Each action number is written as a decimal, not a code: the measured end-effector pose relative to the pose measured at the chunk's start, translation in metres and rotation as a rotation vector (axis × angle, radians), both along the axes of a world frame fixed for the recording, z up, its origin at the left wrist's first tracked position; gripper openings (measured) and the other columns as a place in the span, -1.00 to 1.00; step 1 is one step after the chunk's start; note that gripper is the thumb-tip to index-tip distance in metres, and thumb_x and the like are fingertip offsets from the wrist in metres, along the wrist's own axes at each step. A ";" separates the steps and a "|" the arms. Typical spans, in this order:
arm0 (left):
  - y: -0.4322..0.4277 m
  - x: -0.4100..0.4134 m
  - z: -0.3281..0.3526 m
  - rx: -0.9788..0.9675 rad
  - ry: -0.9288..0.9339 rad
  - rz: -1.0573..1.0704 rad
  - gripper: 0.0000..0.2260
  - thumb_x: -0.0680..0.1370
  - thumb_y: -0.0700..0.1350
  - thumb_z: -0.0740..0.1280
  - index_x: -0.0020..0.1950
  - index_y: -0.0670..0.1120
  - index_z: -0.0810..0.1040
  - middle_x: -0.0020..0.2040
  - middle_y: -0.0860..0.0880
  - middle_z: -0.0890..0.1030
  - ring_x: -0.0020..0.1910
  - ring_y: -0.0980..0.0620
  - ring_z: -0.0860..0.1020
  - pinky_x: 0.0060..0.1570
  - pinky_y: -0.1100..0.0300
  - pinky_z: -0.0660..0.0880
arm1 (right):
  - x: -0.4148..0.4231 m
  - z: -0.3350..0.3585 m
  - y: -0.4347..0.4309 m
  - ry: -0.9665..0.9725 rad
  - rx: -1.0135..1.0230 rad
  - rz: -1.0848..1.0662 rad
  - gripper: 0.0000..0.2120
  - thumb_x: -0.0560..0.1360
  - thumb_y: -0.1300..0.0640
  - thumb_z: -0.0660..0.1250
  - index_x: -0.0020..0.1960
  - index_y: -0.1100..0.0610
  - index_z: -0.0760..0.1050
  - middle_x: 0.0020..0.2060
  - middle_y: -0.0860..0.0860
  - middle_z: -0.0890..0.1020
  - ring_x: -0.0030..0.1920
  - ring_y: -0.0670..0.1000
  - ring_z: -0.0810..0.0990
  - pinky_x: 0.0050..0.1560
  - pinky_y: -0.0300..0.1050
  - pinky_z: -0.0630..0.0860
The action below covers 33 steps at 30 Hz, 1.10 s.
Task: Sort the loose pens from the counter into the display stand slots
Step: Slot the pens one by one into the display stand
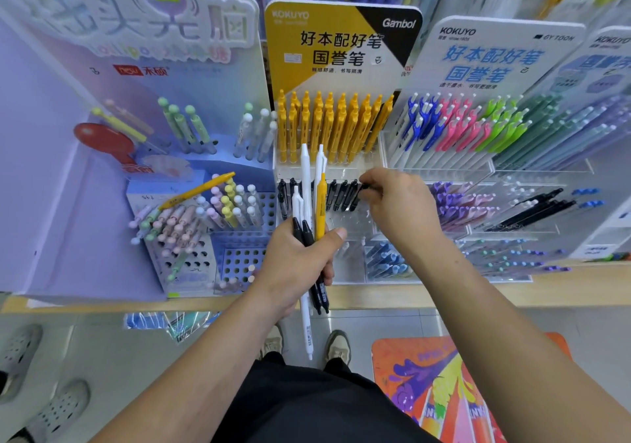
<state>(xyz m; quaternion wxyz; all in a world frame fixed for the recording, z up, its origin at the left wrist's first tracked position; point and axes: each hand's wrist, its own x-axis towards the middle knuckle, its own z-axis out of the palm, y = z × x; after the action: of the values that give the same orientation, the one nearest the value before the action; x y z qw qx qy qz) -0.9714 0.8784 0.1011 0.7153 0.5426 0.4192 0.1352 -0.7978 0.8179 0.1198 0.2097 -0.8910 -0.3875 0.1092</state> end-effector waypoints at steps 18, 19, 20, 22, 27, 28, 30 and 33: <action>0.008 0.026 0.035 0.023 -0.114 -0.087 -0.63 0.64 0.04 0.40 -0.19 -0.23 0.56 -0.39 -0.19 0.55 -0.47 -0.13 0.54 -0.41 0.05 0.56 | -0.026 0.056 -0.012 0.819 0.584 -0.257 -0.69 0.60 0.08 0.42 -0.18 0.31 0.62 -0.38 0.15 0.60 -0.33 0.07 0.59 -0.30 -0.02 0.64; 0.007 0.028 0.035 0.032 -0.116 -0.056 -0.60 0.66 0.04 0.37 -0.23 -0.23 0.56 -0.40 -0.20 0.54 -0.50 -0.13 0.52 -0.43 0.07 0.54 | -0.022 0.056 -0.011 0.831 0.620 -0.278 -0.72 0.61 0.10 0.41 -0.16 0.29 0.62 -0.36 0.15 0.61 -0.32 0.08 0.61 -0.30 -0.03 0.63; 0.007 0.029 0.034 0.041 -0.109 -0.018 -0.58 0.68 0.03 0.34 -0.26 -0.23 0.55 -0.41 -0.19 0.52 -0.52 -0.12 0.50 -0.46 0.08 0.52 | -0.018 0.057 -0.011 0.811 0.664 -0.294 -0.75 0.61 0.11 0.40 -0.14 0.27 0.62 -0.35 0.14 0.62 -0.32 0.08 0.63 -0.30 -0.03 0.64; 0.010 0.031 0.031 0.076 -0.069 0.049 -0.58 0.69 0.01 0.34 -0.28 -0.22 0.52 -0.45 -0.15 0.48 -0.55 -0.11 0.46 -0.47 0.11 0.50 | -0.007 0.064 -0.011 0.710 0.770 -0.312 -0.83 0.62 0.15 0.39 -0.10 0.23 0.61 -0.34 0.10 0.63 -0.32 0.08 0.65 -0.26 -0.02 0.66; 0.019 0.030 0.030 0.113 -0.024 0.070 -0.61 0.67 0.02 0.36 -0.20 -0.25 0.51 -0.45 -0.14 0.48 -0.53 -0.11 0.46 -0.47 0.16 0.50 | 0.017 0.073 0.002 0.342 0.860 -0.234 -0.93 0.55 0.23 0.46 0.01 0.12 0.60 -0.20 0.03 0.70 -0.14 0.15 0.71 -0.03 0.10 0.68; 0.020 0.032 0.031 0.118 -0.025 0.065 -0.62 0.67 0.01 0.36 -0.18 -0.27 0.52 -0.44 -0.14 0.49 -0.53 -0.10 0.46 -0.47 0.17 0.50 | 0.018 0.070 0.008 0.306 0.838 -0.215 -0.92 0.55 0.22 0.46 0.00 0.10 0.61 -0.19 0.03 0.71 -0.14 0.10 0.72 0.00 0.11 0.67; 0.021 0.035 0.032 0.113 -0.034 0.066 -0.63 0.67 0.00 0.37 -0.12 -0.30 0.53 -0.42 -0.12 0.51 -0.52 -0.10 0.46 -0.47 0.17 0.49 | 0.020 0.063 0.018 0.267 0.799 -0.204 -0.94 0.55 0.22 0.46 0.00 0.10 0.62 -0.18 -0.02 0.72 -0.14 -0.02 0.72 0.02 0.05 0.66; 0.022 0.039 0.033 0.074 -0.055 0.064 -0.62 0.66 0.02 0.38 0.04 -0.35 0.56 -0.37 -0.10 0.54 -0.51 -0.10 0.45 -0.45 0.13 0.50 | 0.021 0.052 0.024 0.178 0.724 -0.178 -0.93 0.56 0.20 0.44 0.04 0.15 0.64 -0.17 -0.04 0.73 -0.13 -0.07 0.71 0.01 0.02 0.66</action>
<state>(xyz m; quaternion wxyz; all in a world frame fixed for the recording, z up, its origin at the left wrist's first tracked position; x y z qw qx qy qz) -0.9319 0.9002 0.1341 0.7012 0.5512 0.4111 0.1885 -0.7772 0.8422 0.1722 0.5525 -0.7763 -0.3025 0.0235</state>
